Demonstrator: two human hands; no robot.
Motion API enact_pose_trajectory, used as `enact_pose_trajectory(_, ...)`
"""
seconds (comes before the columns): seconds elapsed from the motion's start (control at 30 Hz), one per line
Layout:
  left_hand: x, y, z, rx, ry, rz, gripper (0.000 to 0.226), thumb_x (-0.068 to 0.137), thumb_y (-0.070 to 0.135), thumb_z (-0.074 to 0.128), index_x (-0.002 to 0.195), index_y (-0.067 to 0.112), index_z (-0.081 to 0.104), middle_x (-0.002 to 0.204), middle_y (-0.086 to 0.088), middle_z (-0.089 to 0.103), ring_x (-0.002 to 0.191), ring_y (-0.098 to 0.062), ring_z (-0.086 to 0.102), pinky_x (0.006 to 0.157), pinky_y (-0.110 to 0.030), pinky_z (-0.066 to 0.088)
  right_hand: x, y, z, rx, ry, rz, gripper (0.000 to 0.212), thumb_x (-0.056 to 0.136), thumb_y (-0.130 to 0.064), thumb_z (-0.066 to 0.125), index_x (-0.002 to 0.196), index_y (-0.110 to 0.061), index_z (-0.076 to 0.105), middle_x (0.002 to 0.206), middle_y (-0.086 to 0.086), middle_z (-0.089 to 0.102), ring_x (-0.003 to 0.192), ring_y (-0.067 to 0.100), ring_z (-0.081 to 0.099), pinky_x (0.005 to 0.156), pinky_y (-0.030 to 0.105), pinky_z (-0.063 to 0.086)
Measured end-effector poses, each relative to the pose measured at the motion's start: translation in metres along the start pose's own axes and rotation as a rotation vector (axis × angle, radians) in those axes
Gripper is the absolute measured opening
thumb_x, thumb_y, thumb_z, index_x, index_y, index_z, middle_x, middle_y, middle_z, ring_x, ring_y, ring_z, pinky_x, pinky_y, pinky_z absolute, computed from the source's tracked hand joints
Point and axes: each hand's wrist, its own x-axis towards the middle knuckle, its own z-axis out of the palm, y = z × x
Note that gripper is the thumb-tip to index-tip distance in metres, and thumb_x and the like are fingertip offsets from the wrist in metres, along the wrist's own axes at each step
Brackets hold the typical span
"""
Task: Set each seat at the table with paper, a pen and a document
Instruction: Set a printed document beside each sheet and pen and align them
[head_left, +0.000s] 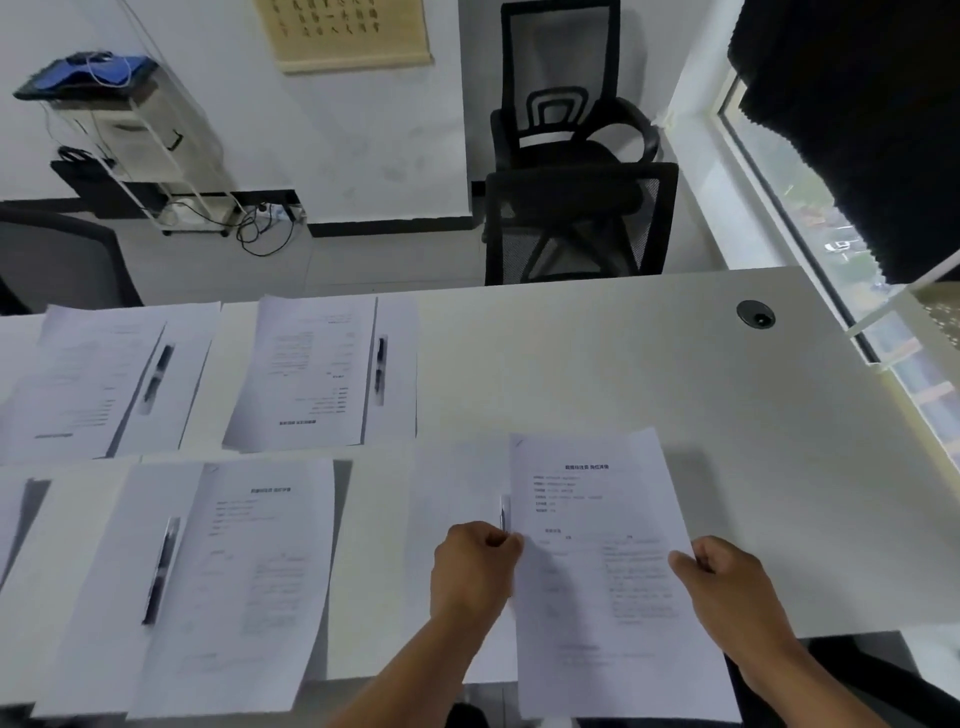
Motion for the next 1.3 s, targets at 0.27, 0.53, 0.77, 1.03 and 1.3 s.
enact_pose_trajectory(0.27,0.021,-0.002,0.028,0.181,0.094,-0.091,0.045,0.096,0.034,0.07,0.058,0.021,0.05,0.054,0.005,0.06,0.048,-0.016,0.055,0.051,-0.023,0.039,0.027,0.016,0.018,-0.03,-0.006,0.011,0.039,0.099,-0.021,0.062,0.073,-0.017,0.033,0.062,0.0,0.036,0.059,0.016,0.031,0.056,0.033,0.028)
enact_pose_trajectory(0.53,0.039,-0.005,0.037,0.402,0.168,-0.093,0.036,0.094,0.037,0.067,0.066,0.018,0.057,0.063,0.004,0.069,0.056,-0.019,0.065,0.054,-0.026,0.045,0.047,0.016,0.039,-0.118,-0.001,-0.014,0.031,0.101,-0.026,0.055,0.076,-0.01,0.046,0.064,0.0,0.05,0.057,0.017,0.042,0.055,0.033,0.036)
enact_pose_trajectory(0.77,0.043,-0.012,0.043,0.483,0.185,-0.069,0.03,0.097,0.039,0.066,0.074,0.02,0.063,0.07,0.003,0.068,0.06,-0.017,0.062,0.054,-0.027,0.041,0.048,0.022,0.046,-0.199,0.016,-0.008,0.025,0.101,-0.026,0.05,0.078,-0.017,0.051,0.074,-0.001,0.059,0.065,0.02,0.054,0.056,0.032,0.038)
enact_pose_trajectory(1.03,0.044,-0.018,0.04,0.471,0.194,-0.077,0.031,0.099,0.042,0.068,0.079,0.018,0.068,0.073,0.004,0.068,0.062,-0.015,0.062,0.053,-0.027,0.036,0.049,0.026,0.05,-0.218,0.021,-0.031,0.021,0.102,-0.029,0.05,0.083,-0.021,0.055,0.081,-0.005,0.064,0.073,0.019,0.061,0.06,0.034,0.044)
enact_pose_trajectory(1.3,0.047,-0.014,0.04,0.457,0.208,-0.068,0.03,0.1,0.039,0.068,0.08,0.016,0.069,0.072,0.002,0.068,0.059,-0.016,0.06,0.051,-0.026,0.034,0.059,0.032,0.048,-0.26,0.029,-0.043,0.023,0.102,-0.034,0.05,0.084,-0.021,0.055,0.082,-0.006,0.065,0.074,0.017,0.063,0.061,0.034,0.049)
